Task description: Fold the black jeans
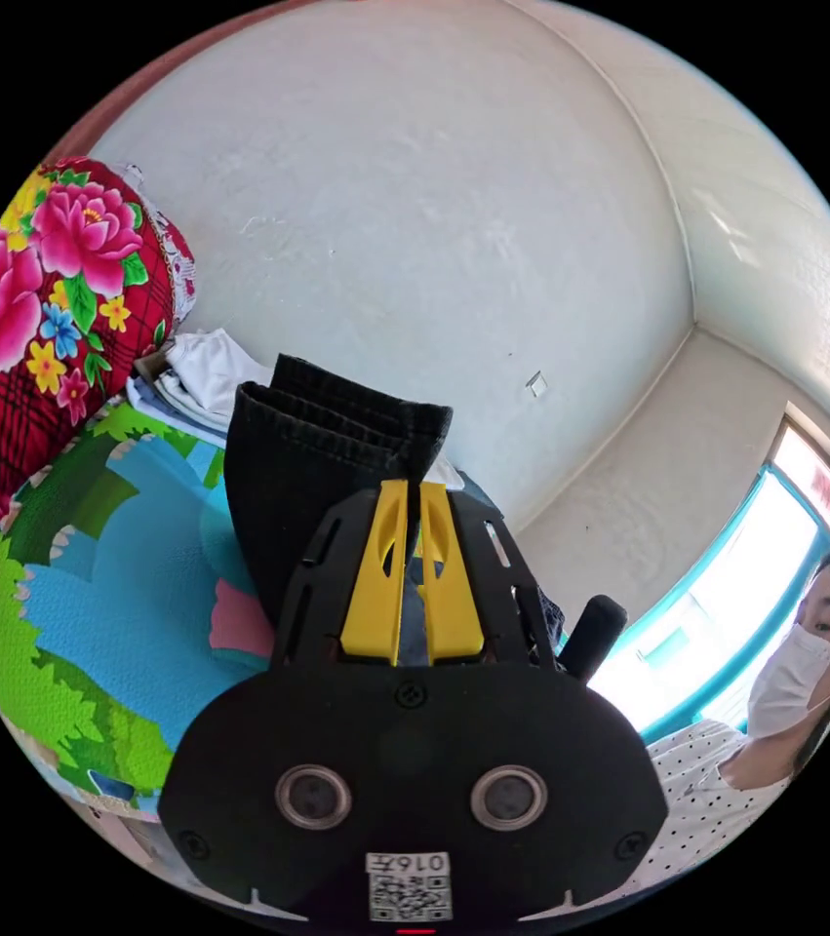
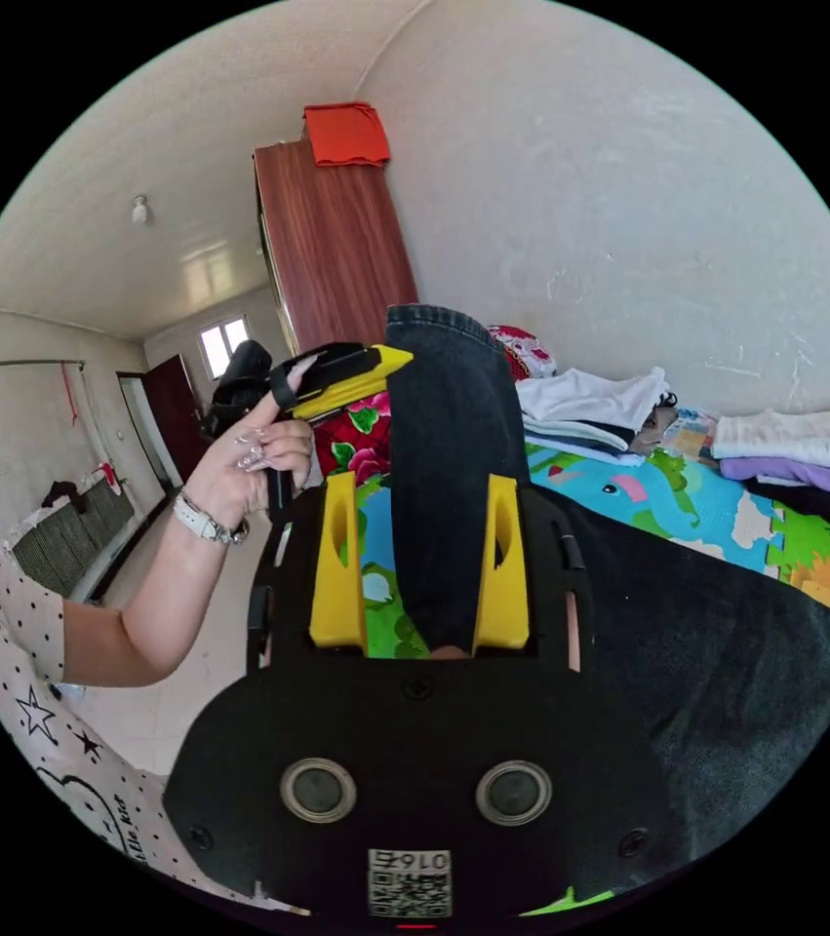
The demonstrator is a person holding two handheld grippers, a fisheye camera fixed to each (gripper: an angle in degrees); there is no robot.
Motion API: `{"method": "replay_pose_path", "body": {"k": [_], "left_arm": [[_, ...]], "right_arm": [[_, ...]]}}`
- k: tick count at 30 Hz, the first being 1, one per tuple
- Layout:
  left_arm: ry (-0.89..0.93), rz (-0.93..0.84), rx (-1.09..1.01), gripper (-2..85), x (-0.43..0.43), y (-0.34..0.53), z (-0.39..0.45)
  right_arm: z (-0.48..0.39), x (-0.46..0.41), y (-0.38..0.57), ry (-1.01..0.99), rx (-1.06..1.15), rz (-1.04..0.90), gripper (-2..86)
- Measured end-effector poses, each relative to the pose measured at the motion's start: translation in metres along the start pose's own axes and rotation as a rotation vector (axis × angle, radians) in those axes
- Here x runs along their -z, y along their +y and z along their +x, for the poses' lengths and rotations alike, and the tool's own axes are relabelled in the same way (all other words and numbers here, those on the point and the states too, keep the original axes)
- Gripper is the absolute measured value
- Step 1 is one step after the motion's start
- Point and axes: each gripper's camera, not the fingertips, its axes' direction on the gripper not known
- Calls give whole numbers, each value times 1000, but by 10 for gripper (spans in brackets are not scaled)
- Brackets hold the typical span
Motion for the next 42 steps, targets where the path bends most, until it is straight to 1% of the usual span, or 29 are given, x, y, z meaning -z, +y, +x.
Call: {"method": "replay_pose_path", "body": {"k": [2,5,6,8,11,13,15,16,18,19,20,21,22,23,24,26,27,29,30,32,33,35,36,37,39,40,42], "left_arm": [[-6,-20,-4,-8,1,-22,11],[-35,-41,5,-8,6,-59,26],[-51,-49,8,-8,7,-74,33],[-60,-56,1,-8,8,-95,44],[-42,-38,-10,-8,4,-132,70],[-21,-32,-18,-8,-5,-157,93],[42,-30,-46,-8,-27,-192,135],[63,-30,-60,-8,-34,-200,148],[148,-42,-144,-6,-69,-230,217],[168,-48,-171,-5,-79,-236,237],[209,-65,-231,-3,-101,-244,278],[254,-90,-286,0,-125,-249,319],[278,-107,-313,4,-138,-249,339],[331,-155,-383,10,-164,-246,377],[376,-209,-455,24,-188,-238,411],[402,-288,-534,42,-216,-219,445],[416,-333,-544,50,-226,-204,454],[427,-367,-573,54,-228,-181,452],[388,-392,-592,55,-225,-170,444],[312,-425,-589,55,-216,-162,422],[271,-449,-576,56,-207,-165,403],[207,-495,-552,59,-190,-182,373],[146,-496,-524,62,-173,-198,350],[108,-494,-507,63,-164,-208,338],[-54,-487,-413,73,-125,-246,284],[-86,-489,-374,79,-115,-256,270],[-140,-513,-236,104,-82,-285,221]], "right_arm": [[-10,-5,-7,176,41,-30,170],[-12,-5,-19,353,31,-27,159],[-10,-2,-21,374,16,-17,155],[-3,19,-27,439,-5,42,112],[20,55,-32,508,-17,76,64],[41,85,-33,509,-6,87,36],[66,122,-35,513,1,101,27],[83,152,-37,525,10,113,23],[112,208,-39,551,2,147,19],[131,250,-39,574,-13,176,17],[151,296,-35,605,-38,208,15],[161,320,-32,623,-56,225,15],[180,367,-23,660,-103,256,14],[200,414,-9,695,-163,289,14],[210,437,1,712,-199,307,14],[249,517,52,760,-347,359,13],[260,533,68,769,-386,364,13],[307,577,137,831,-578,309,12],[321,583,155,847,-644,273,12],[371,593,223,882,-839,110,11],[378,595,237,883,-861,104,10],[385,619,262,746,-862,246,9],[385,625,263,720,-854,270,9],[388,633,264,695,-862,263,8],[393,639,260,719,-879,185,8],[393,641,257,746,-851,148,7],[389,645,257,775,-794,134,7]]}}
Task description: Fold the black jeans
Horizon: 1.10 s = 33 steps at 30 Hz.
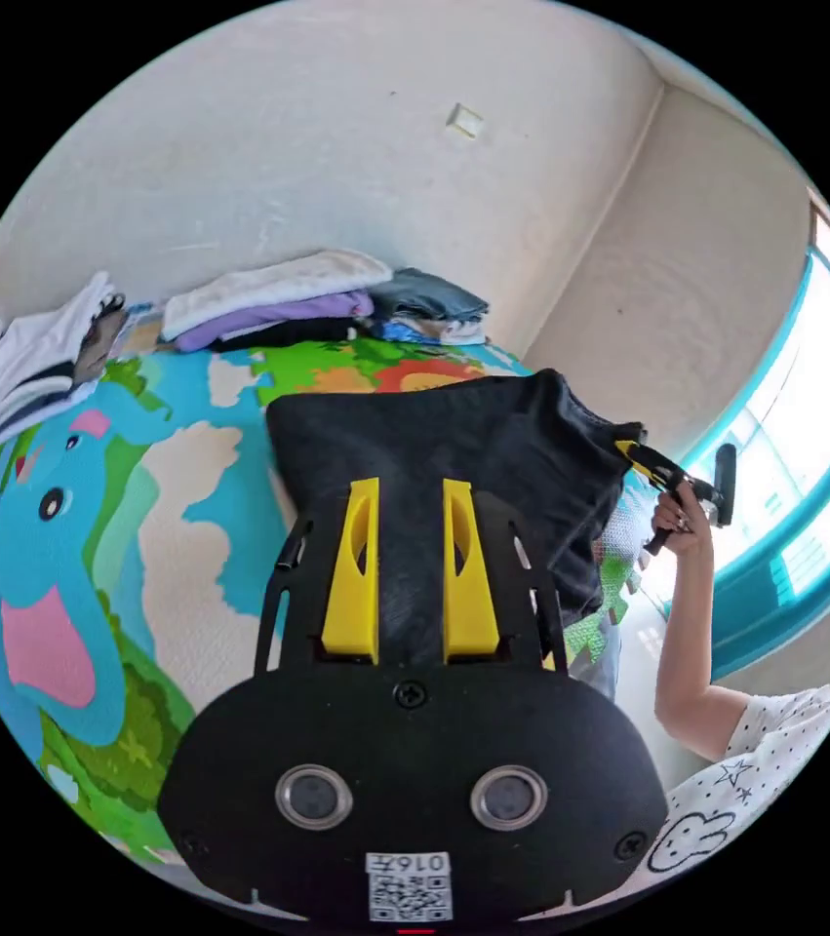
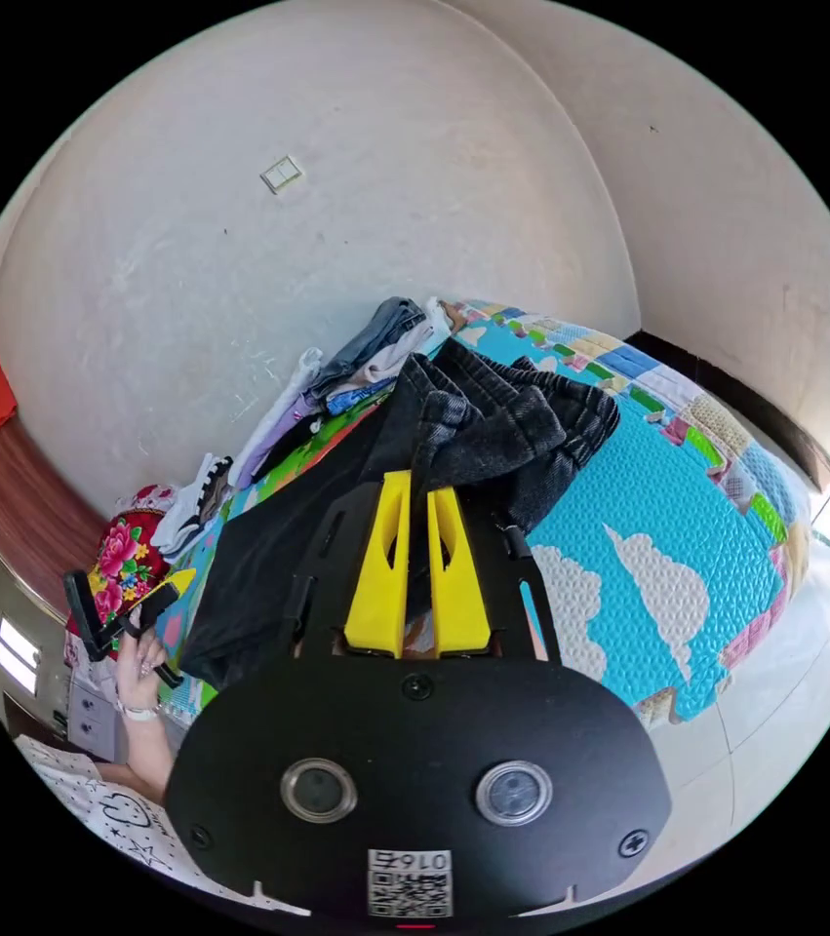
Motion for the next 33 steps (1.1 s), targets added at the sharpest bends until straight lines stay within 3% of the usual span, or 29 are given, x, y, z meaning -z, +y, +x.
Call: {"method": "replay_pose_path", "body": {"k": [3,7,13,19,24,33], "left_arm": [[39,-93,83,120,18,3,-43],[196,-195,91,127,14,1,-54],[231,-203,66,56,15,-17,-42],[328,-127,77,2,63,-23,-57],[249,-95,68,-4,136,-7,-81],[-8,-65,127,-2,277,36,-140]], "right_arm": [[14,-7,6,71,-3,-49,7],[40,-4,9,-5,-75,-54,8],[56,-7,10,-76,-108,-82,10],[22,-13,13,74,-39,-121,9],[-38,-24,33,137,172,-184,7],[-166,-50,118,-33,468,-252,7]]}}
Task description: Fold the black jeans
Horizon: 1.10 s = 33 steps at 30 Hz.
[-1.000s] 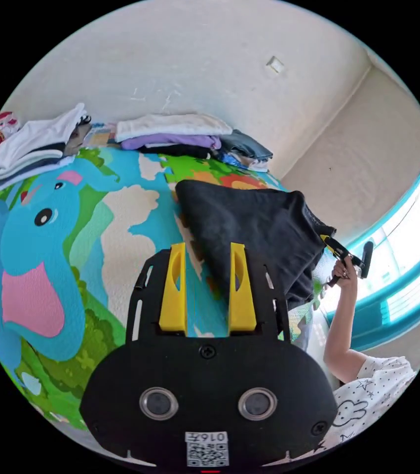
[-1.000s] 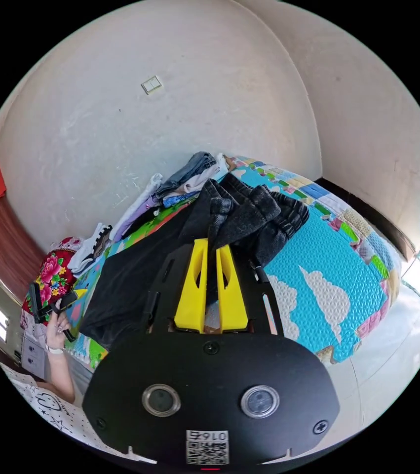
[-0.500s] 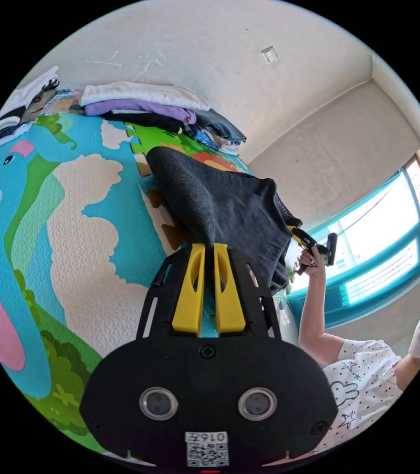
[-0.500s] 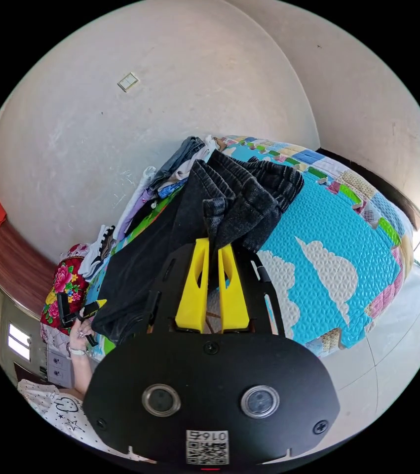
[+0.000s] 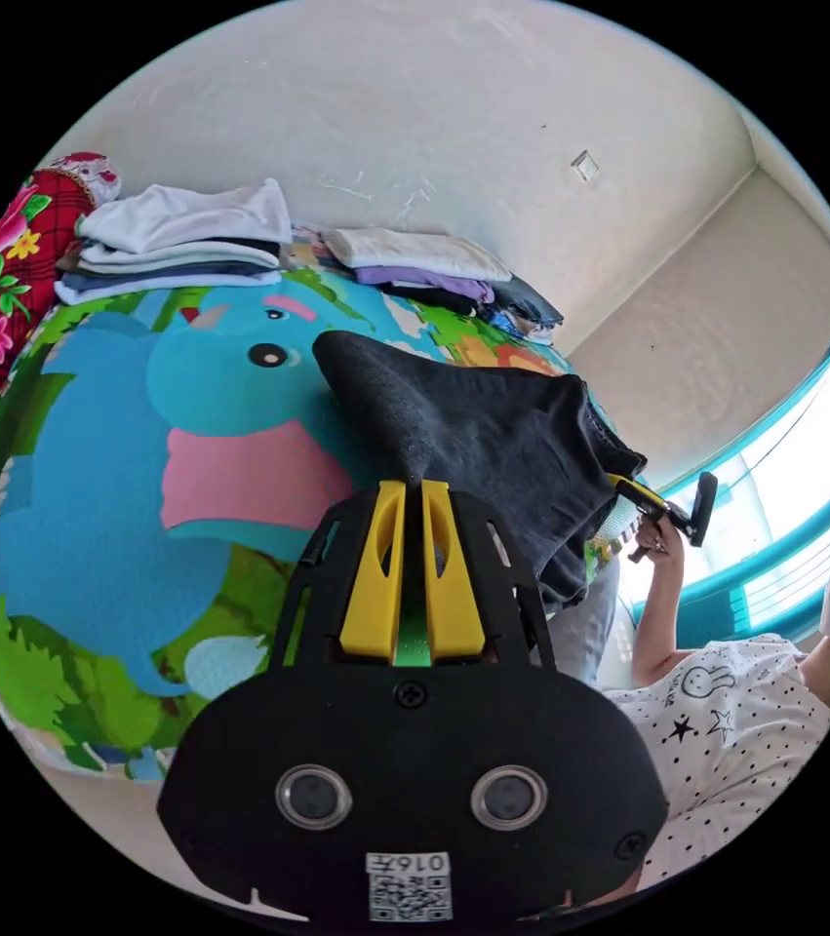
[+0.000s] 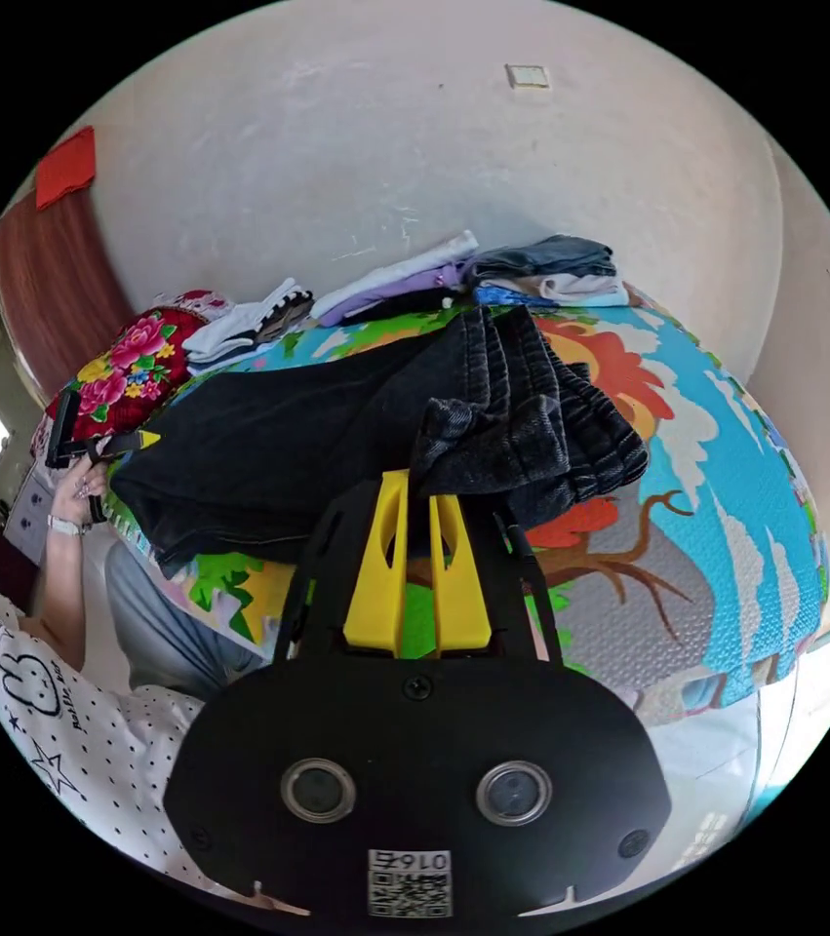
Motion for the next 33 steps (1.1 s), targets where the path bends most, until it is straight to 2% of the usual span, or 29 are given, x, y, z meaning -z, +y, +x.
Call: {"method": "replay_pose_path", "body": {"k": [5,7,9,11,14,18,22,24,30,33], "left_arm": [[5,-91,69,13,27,6,-31],[-110,-13,97,26,54,14,-25],[-303,164,114,56,103,25,1],[-336,216,55,62,122,24,31],[-206,147,-154,64,104,2,92],[77,31,-380,75,41,-24,175],[271,-39,-438,76,-4,-36,225],[370,-61,-448,73,-22,-42,249],[398,-34,-485,63,-33,-62,304],[351,-24,-522,64,-44,-67,333]], "right_arm": [[-73,-19,10,-17,123,6,20],[-76,-15,12,-33,101,-6,31],[-78,-1,16,-55,105,-13,45],[-89,27,22,92,100,71,65],[-111,47,22,265,121,189,76],[-132,30,1,205,210,152,95],[-135,-12,-23,188,199,5,84],[-136,-16,-25,156,201,17,69],[-144,12,-27,122,222,118,53],[-150,3,-22,207,238,79,51]]}}
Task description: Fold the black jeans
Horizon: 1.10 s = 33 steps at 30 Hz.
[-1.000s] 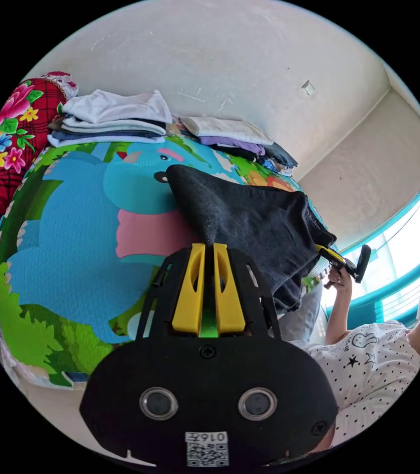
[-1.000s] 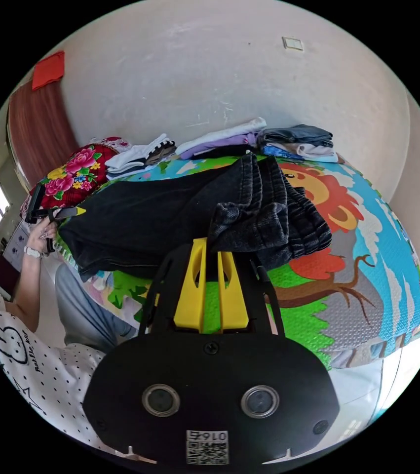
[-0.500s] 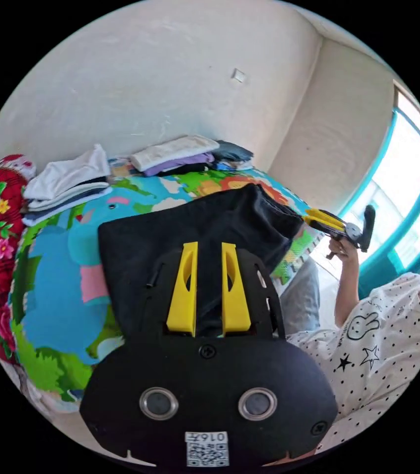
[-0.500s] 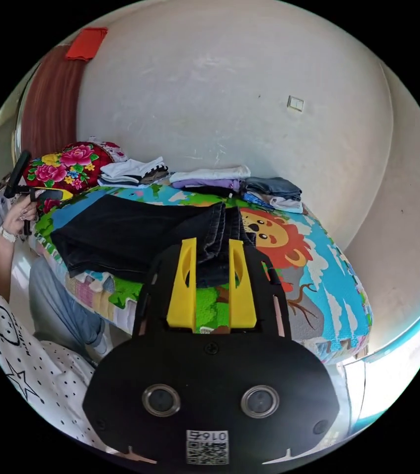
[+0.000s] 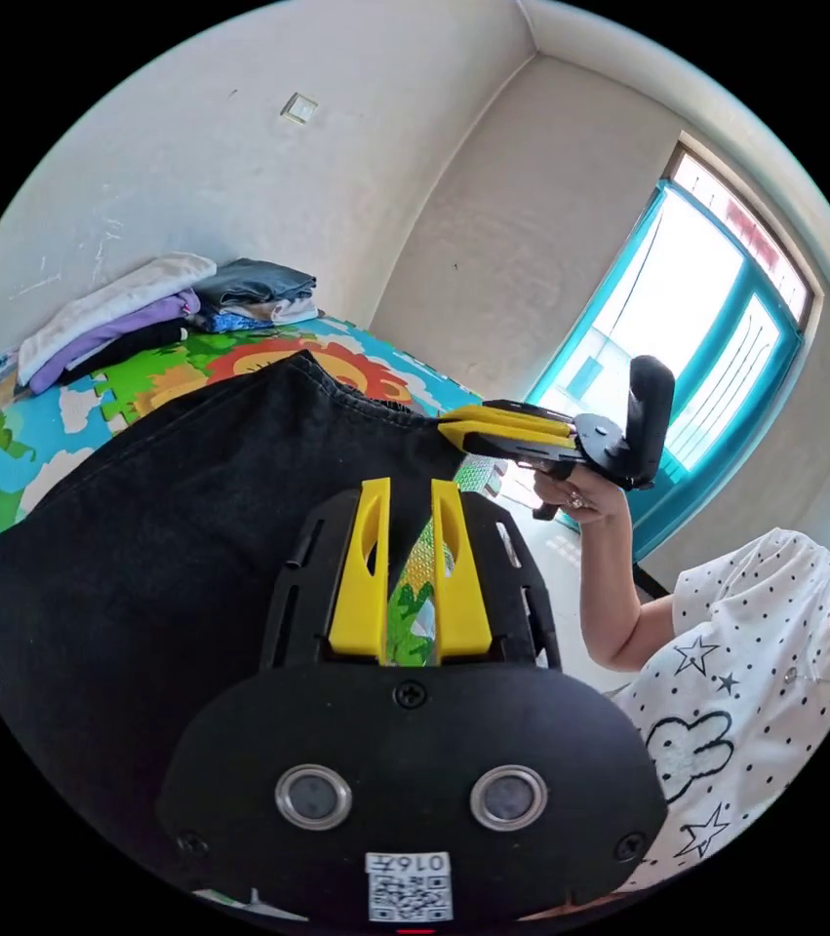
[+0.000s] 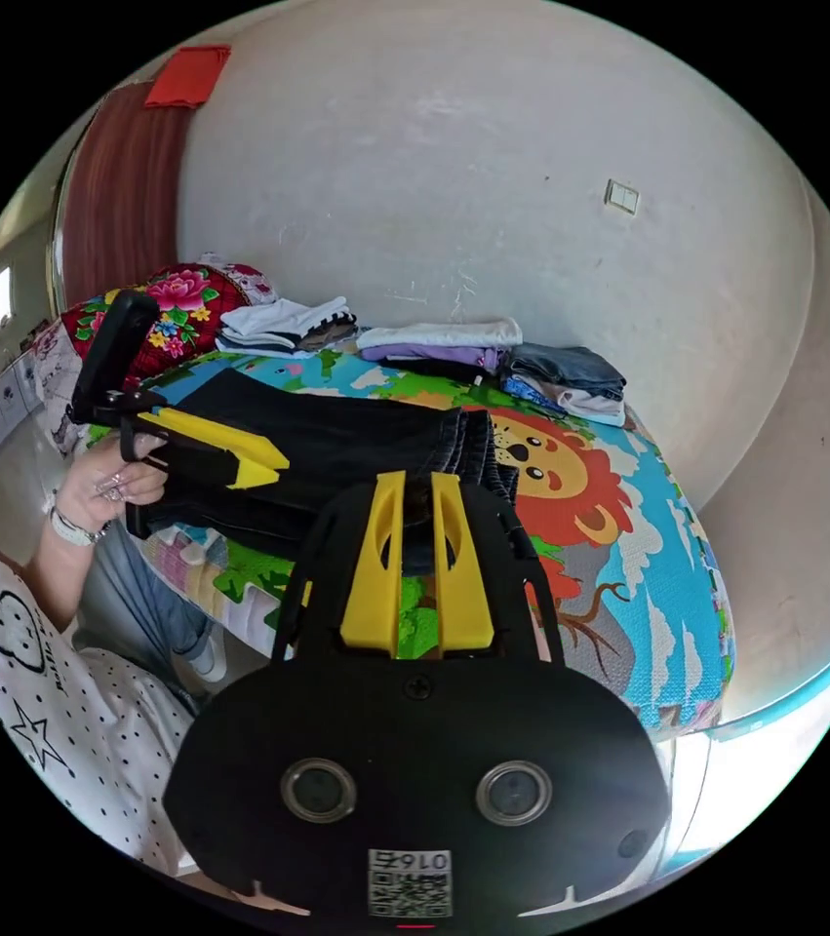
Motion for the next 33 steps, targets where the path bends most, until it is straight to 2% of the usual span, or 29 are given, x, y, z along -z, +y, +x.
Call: {"method": "replay_pose_path", "body": {"k": [3,6,8,10,15,18,20,24,28,30,33], "left_arm": [[18,-43,-10,72,-24,-14,11],[51,-84,-13,81,-42,-24,21],[47,-85,-21,83,-47,-29,30],[27,-79,-33,86,-52,-32,40],[-57,-65,-65,92,-59,-39,68],[-67,-51,-70,93,-61,-40,76],[-71,-36,-71,93,-63,-42,79],[-60,-38,-54,93,-68,-45,84],[-39,-37,-53,89,-69,-56,91],[-69,-52,-77,85,-77,-64,96],[-85,-107,-65,87,-98,-64,92]], "right_arm": [[2,-45,9,-54,-8,-179,54],[7,-31,1,-109,-36,-80,65],[20,-16,-17,-88,-81,56,80],[26,-22,-41,-56,-75,86,88],[38,-108,-112,-88,-35,-93,127],[37,-162,-136,-172,-34,-195,108],[36,-204,-148,-217,-50,-365,91],[36,-210,-161,-260,-13,-364,70],[29,-192,-177,-295,28,-258,52],[21,-184,-187,-260,65,-222,51],[10,-198,-200,-185,104,-280,53]]}}
